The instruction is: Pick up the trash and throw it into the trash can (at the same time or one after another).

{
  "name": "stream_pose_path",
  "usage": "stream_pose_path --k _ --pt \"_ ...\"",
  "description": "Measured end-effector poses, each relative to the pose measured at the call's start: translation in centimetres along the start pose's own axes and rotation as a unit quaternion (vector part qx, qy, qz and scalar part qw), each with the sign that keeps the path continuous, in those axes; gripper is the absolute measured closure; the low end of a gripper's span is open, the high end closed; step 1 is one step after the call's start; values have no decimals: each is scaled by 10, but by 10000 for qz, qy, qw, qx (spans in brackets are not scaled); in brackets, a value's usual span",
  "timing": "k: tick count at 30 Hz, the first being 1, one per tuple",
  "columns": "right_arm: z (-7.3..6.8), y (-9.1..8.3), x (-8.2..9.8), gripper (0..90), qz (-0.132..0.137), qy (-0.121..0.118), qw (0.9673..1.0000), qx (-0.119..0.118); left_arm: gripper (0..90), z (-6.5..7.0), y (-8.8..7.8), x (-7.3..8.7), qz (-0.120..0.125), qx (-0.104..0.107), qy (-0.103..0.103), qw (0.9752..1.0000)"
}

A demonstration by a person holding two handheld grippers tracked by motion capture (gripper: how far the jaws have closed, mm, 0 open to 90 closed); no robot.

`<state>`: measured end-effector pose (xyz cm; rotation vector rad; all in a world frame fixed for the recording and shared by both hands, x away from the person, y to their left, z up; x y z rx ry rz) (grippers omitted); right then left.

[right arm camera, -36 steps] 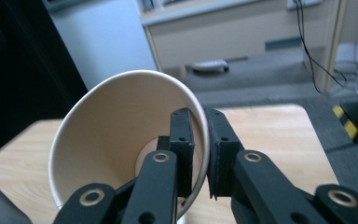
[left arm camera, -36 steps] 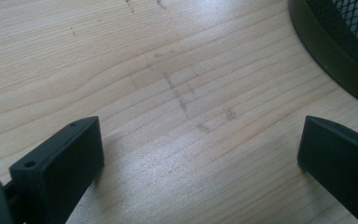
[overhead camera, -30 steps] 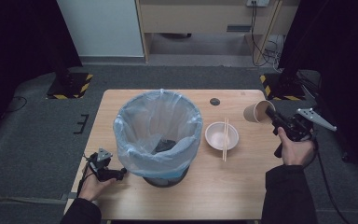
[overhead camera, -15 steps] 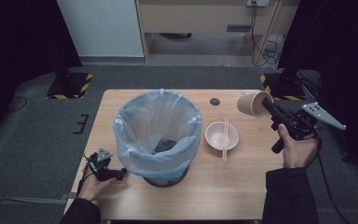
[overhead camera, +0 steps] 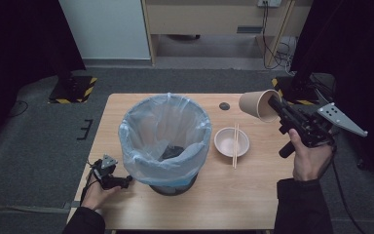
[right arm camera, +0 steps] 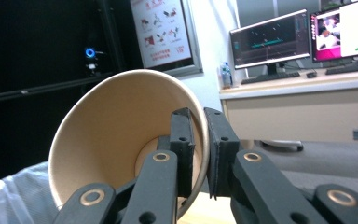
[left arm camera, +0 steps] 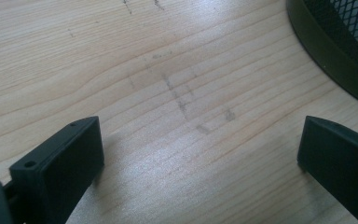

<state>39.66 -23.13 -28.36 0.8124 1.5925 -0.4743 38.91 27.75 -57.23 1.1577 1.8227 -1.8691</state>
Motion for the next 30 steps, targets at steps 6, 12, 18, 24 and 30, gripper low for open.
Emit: stream_pose_path --k 6,12,18,24,30 --pt "-14 5 -8 833 110 -37 9998 -175 0 0 0 0 -6 -10 8 10000" --pt "-29 11 -17 832 219 -93 9989 -408 0 0 0 0 -6 -11 7 10000" --pt "-48 23 -24 832 182 -174 9974 -676 0 0 0 0 -6 -10 8 10000" --pt "-71 42 -24 832 79 -212 9946 -1009 0 0 0 0 -6 -11 8 10000" --pt "-89 60 -19 833 -125 -272 9918 -1240 0 0 0 0 -7 -10 8 10000"
Point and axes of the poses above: each handheld gripper's, and its own axes: y roughly forward along the jaws, x roughly out of its underside, z roughly to its right, the point moved 5 cm from there along y, roughly forward along the jaws, and after that the axes turned 10 degrees about -x, right-handed, at the moved point
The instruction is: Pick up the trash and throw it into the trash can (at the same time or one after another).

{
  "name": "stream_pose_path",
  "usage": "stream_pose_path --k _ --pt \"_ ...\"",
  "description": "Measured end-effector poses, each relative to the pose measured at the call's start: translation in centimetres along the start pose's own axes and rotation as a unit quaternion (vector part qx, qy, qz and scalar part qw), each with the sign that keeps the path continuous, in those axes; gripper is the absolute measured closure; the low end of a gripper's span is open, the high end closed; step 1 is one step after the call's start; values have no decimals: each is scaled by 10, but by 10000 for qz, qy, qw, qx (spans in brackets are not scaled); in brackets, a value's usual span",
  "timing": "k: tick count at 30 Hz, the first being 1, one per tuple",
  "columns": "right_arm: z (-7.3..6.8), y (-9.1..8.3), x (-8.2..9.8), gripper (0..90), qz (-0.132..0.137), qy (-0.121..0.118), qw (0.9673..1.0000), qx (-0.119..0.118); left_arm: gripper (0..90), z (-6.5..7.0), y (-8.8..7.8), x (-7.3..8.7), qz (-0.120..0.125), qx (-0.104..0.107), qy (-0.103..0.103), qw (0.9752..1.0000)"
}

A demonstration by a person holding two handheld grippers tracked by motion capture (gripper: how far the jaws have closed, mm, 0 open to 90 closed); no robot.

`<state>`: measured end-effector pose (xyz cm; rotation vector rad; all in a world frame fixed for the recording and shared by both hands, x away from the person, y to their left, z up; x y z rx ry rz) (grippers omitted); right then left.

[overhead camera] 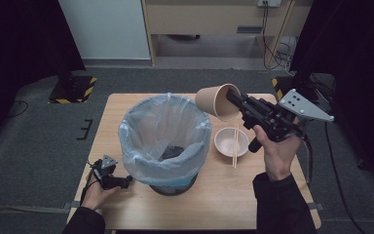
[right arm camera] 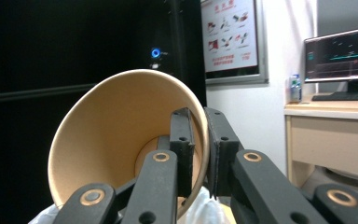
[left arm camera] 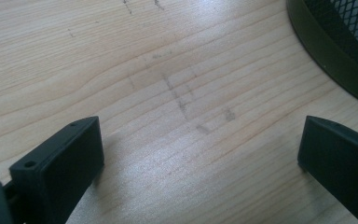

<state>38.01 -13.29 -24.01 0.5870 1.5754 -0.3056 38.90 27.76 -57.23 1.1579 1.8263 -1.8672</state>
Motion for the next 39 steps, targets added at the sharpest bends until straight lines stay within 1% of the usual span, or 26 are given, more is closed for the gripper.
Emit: stream_pose_path --k 1,3,4,6,7,8,10,15,18,22,24,26,27,28,29,31,32,34,37,39 --pt "-1 4 1 832 -35 9 10000 -29 0 0 0 0 4 0 -1 10000" --pt "-3 11 5 833 -46 116 9998 -135 0 0 0 0 1 0 -1 10000" --pt "-3 15 8 833 -70 136 9998 -147 0 0 0 0 1 0 -1 10000" --pt "-4 21 13 832 -151 152 9996 -170 0 0 0 0 6 1 -2 10000" --pt "-5 28 19 832 -234 189 9993 -218 0 0 0 0 6 1 -3 10000" --pt "-5 28 19 832 -234 189 9993 -218 0 0 0 0 5 1 -2 10000" --pt "-6 34 25 832 -319 223 9989 -251 0 0 0 0 5 3 -1 10000" --pt "-8 46 36 832 -449 367 9977 -348 0 0 0 0 6 4 1 10000" --pt "-10 54 42 831 -611 347 9968 -377 0 0 0 0 6 5 3 10000" --pt "-16 66 46 830 -784 305 9954 -467 0 0 0 0 6 6 2 10000" --pt "-18 72 49 830 -847 343 9945 -520 0 0 0 0 6 7 2 10000" --pt "-19 76 52 826 -956 296 9936 -518 0 0 0 0 5 7 2 10000" --pt "-20 78 54 821 -993 294 9931 -548 0 0 0 0 6 9 3 10000" --pt "-21 80 56 787 -1035 315 9924 -584 0 0 0 0 7 10 1 10000" --pt "-21 82 58 728 -1064 328 9919 -604 0 0 0 0 6 11 3 10000" --pt "-20 85 61 678 -1102 295 9918 -579 0 0 0 0 7 11 1 10000" --pt "-18 85 61 665 -1125 273 9918 -549 0 0 0 0 7 10 2 10000" --pt "-14 83 59 651 -1076 267 9926 -485 0 0 0 0 7 11 2 10000" --pt "-3 73 53 620 -949 245 9947 -302 0 0 0 0 7 13 3 10000" --pt "5 63 48 594 -868 203 9960 -103 0 0 0 0 7 13 4 10000"
Point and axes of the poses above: each handheld gripper's, and its own axes: y roughly forward along the jaws, x roughly out of its underside, z roughly to its right, the point moved 5 cm from there along y, roughly forward along the jaws, and after that the axes turned 10 degrees about -x, right-handed, at the moved point
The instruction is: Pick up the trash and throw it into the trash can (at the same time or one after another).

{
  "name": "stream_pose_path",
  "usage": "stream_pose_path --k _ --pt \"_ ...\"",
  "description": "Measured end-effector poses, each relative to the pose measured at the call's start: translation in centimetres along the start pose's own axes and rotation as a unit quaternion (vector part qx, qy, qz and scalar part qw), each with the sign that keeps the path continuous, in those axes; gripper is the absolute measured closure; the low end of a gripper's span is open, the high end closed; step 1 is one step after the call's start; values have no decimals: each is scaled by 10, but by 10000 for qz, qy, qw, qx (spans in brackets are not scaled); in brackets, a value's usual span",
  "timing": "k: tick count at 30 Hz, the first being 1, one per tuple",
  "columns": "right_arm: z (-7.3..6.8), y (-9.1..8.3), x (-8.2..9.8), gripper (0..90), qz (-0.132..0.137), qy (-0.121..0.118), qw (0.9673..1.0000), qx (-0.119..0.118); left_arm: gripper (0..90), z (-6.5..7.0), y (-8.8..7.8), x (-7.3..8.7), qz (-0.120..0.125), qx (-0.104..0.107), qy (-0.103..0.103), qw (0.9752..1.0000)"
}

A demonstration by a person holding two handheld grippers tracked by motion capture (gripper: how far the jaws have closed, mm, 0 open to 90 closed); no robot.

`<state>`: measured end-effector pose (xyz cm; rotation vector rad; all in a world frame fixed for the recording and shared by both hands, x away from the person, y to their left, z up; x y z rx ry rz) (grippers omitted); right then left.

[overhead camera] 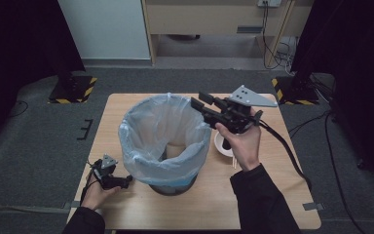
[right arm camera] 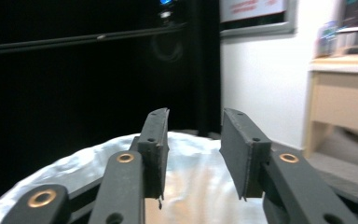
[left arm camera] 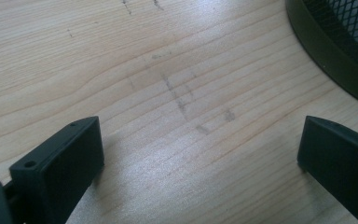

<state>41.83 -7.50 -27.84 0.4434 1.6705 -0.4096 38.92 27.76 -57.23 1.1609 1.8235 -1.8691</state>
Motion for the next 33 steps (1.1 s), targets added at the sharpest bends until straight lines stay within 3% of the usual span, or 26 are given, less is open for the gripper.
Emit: stream_pose_path --k 4,5,7,12,21,33 --pt "24 -32 -3 551 101 15 9981 605 0 0 0 0 -2 -2 2 10000" --pt "24 -32 -3 551 101 15 9981 605 0 0 0 0 -1 -2 1 10000" --pt "35 -46 -1 546 79 7 9960 893 0 0 0 0 -1 -3 2 10000" --pt "58 -71 12 535 1 128 9911 1326 0 0 0 0 -2 -4 3 10000" --pt "91 -93 52 492 -218 407 9824 1811 0 0 0 0 -3 -5 5 10000" --pt "125 -103 110 465 -707 706 9663 2373 0 0 0 0 -8 -7 9 10000"
Point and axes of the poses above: each handheld gripper's, and its own axes: y roughly forward along the jaws, x roughly out of its underside, z roughly to its right, the point moved 5 cm from there along y, roughly forward along the jaws, and after that the axes turned 10 degrees about -x, right-handed, at the moved point
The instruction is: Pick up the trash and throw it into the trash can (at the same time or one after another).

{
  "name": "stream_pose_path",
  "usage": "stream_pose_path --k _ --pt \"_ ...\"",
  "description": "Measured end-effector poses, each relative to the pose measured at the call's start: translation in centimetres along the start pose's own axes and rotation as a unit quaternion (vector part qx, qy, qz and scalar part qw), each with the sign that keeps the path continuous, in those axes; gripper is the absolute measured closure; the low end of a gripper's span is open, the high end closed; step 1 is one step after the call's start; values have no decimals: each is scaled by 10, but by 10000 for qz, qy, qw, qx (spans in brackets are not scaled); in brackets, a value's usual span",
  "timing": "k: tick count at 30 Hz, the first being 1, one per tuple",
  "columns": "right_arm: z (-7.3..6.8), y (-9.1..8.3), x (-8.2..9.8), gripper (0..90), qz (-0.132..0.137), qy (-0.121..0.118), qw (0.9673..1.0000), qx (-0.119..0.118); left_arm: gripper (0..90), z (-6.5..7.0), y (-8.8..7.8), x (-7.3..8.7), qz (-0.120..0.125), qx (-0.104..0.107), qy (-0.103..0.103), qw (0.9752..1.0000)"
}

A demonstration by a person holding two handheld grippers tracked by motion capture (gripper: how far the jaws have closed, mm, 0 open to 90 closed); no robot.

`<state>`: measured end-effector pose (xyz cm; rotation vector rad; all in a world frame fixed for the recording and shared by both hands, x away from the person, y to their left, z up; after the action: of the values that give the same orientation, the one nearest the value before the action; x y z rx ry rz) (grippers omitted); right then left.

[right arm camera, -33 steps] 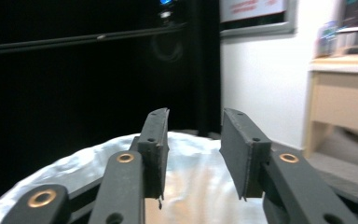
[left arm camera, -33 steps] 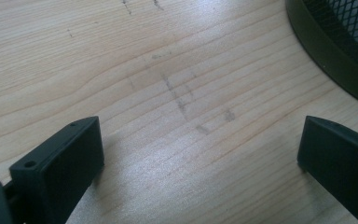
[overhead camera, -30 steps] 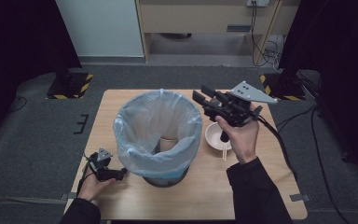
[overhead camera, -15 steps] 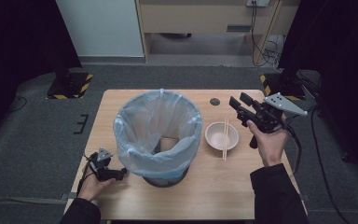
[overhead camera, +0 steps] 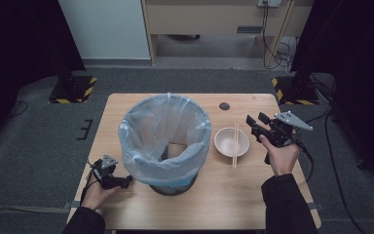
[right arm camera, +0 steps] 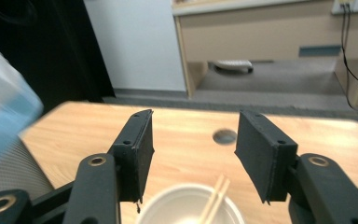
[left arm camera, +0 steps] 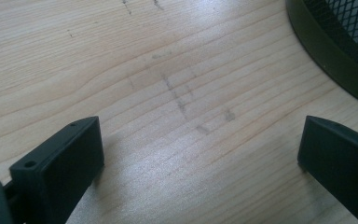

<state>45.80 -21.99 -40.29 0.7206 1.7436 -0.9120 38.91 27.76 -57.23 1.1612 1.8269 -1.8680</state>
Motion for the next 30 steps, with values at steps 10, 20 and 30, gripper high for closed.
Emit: stream_pose_path --k 10,20,30 --pt "18 20 46 531 -631 134 9977 213 0 0 0 0 0 0 0 10000" --pt "21 35 77 611 -1099 326 9931 236 0 0 0 0 1 0 0 10000" --pt "22 47 96 655 -1398 429 9890 218 0 0 0 0 2 0 -2 10000"
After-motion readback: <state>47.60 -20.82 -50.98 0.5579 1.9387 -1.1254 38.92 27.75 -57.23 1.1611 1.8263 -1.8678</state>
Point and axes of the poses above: each handheld gripper's, and its own axes: y roughly forward along the jaws, x roughly out of its underside, z roughly to its right, the point moved 5 cm from there along y, roughly forward along the jaws, and after that the axes turned 10 degrees about -x, right-handed, at the moved point
